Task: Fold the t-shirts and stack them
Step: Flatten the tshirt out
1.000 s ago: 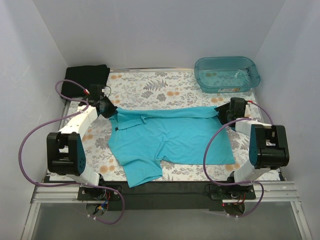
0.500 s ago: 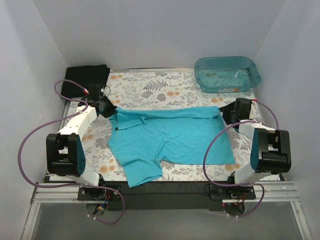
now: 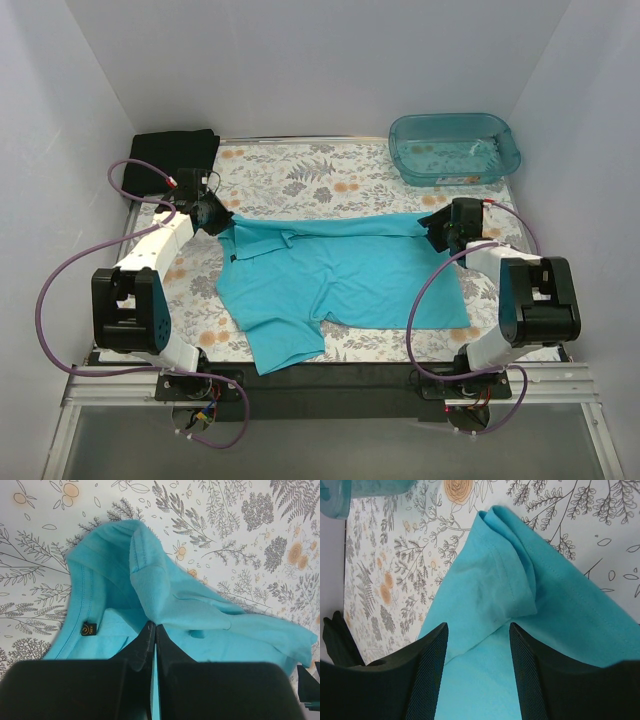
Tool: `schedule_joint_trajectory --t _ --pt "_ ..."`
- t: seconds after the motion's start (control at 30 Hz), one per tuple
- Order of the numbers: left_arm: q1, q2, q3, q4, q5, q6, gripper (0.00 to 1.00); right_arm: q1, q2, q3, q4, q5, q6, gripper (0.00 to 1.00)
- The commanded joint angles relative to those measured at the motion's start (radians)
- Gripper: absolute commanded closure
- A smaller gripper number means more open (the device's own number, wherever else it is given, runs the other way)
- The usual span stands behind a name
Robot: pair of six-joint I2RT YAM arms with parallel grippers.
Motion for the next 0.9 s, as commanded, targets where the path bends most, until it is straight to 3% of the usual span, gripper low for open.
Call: schedule_joint_trajectory --t 0.0,0.47,0.87 --pt "0.008 -0.052 -0.004 0.001 0.008 -0.004 1.0 0.008 0.022 0.046 0.033 0.029 0.017 0.5" --pt "0.009 -0.055 -0.002 -0.001 0.004 0.001 1.0 -0.009 0.116 0.124 0.033 0.065 -0.047 0.55" --pt "0.011 -0.054 0.001 -0.005 0.004 0.003 1.0 -0.033 0.121 0.095 0.031 0.06 -0.051 0.62"
